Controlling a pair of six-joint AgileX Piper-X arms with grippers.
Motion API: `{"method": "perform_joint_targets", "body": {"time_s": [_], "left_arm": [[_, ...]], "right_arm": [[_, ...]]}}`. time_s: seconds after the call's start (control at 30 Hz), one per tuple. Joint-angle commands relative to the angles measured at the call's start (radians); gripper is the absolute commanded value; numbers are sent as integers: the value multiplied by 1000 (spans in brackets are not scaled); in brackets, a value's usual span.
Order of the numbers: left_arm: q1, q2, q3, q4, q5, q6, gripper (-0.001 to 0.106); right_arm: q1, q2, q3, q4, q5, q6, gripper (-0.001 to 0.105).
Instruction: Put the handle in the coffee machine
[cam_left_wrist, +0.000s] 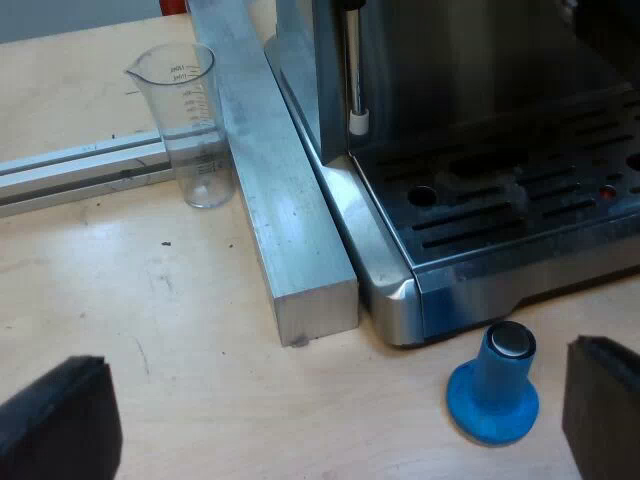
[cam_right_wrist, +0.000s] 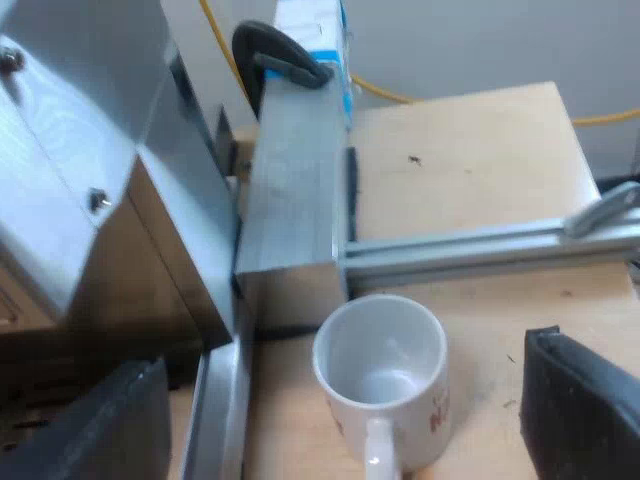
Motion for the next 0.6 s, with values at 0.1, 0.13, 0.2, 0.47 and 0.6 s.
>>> {"method": "perform_joint_targets", "body": {"time_s": [0.1, 0.13, 0.2, 0.47, 0.6], "left_arm": [[-14, -145, 0, -12, -13, -4, 91], [-16, -145, 0, -12, -13, -4, 91], [-16, -145, 0, -12, -13, -4, 91], [-16, -145, 0, -12, -13, -4, 91], [-16, -145, 0, -12, -13, -4, 91]], "right_arm": [[-48, -9, -12, 19, 32, 6, 73], [-64, -9, -12, 30, 31, 29, 73], [-106, -9, -12, 70, 29, 65, 73], [-170, -50, -22, 135, 33, 6, 73], [-170, -113, -22, 138, 66, -14, 73]]}}
